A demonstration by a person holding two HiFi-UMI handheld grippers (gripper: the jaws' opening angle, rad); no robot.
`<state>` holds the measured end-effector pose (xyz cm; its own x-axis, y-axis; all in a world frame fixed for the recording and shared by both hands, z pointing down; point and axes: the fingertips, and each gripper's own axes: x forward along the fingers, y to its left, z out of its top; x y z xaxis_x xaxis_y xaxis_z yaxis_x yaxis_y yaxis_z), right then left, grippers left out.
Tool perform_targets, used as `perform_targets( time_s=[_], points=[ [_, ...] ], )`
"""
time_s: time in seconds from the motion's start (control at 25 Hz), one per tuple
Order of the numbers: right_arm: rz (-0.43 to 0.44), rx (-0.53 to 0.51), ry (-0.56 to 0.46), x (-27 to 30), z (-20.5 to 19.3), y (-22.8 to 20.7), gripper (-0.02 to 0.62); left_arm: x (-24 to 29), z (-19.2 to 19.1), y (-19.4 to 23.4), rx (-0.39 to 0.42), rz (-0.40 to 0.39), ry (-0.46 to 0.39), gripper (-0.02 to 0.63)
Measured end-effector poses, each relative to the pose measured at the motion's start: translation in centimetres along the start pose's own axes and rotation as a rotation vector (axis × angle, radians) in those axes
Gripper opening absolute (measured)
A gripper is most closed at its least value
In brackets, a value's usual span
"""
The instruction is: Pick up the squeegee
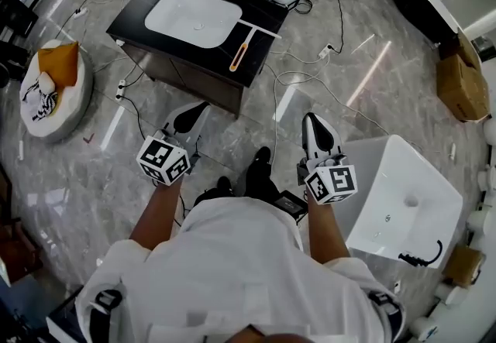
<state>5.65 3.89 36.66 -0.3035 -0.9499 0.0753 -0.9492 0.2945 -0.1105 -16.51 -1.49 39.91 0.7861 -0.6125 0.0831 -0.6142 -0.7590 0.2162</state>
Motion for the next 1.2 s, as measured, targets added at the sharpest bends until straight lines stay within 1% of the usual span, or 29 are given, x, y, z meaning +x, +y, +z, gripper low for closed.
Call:
perform_targets(
  time_s=[0.16,0.28,0.36,0.44,0.52,0.6,0.72,0.96,1.08,1.2],
  points=[
    [0.015,0.019,-0.011,2.7,-0.1,-3.1,0.014,3.4,0.4,1.0,0.008,0.000,-0.002,0.017],
    [0.044,0.034,-0.017,4.9,-0.3,-5.1,0.014,5.9,0.4,1.5,0.012,0.013,0.016,0.017],
    [0.058,0.030,-0.024,6.3,0.0,-7.2,0.014,8.4,0.5,1.7,-0.003,0.009,0.017,0.017],
    [0.091,0.021,-0.034,7.8,0.5,-9.1,0.014,10.8,0.9,1.8,-0.023,0.006,0.018,0.017],
    [0.146,0.005,-0.050,9.4,1.3,-10.4,0.014,13.1,1.5,2.1,-0.024,0.011,0.028,0.017],
    [0.175,-0.001,-0.067,10.8,2.1,-11.8,0.014,15.3,2.3,2.4,-0.025,0.019,0.030,0.017],
    [0.186,0.030,-0.079,12.7,2.7,-14.3,0.014,17.7,3.3,2.7,-0.022,0.038,0.043,0.017],
    [0.242,0.052,-0.079,15.1,3.1,-17.5,0.014,21.3,3.9,3.6,-0.010,0.081,0.090,0.017],
    [0.242,0.068,-0.080,16.0,2.7,-19.0,0.014,22.8,3.6,4.3,-0.007,0.091,0.110,0.017],
    [0.211,0.098,-0.073,17.0,2.0,-20.3,0.014,24.2,3.1,5.7,-0.010,0.084,0.138,0.018]
  ],
)
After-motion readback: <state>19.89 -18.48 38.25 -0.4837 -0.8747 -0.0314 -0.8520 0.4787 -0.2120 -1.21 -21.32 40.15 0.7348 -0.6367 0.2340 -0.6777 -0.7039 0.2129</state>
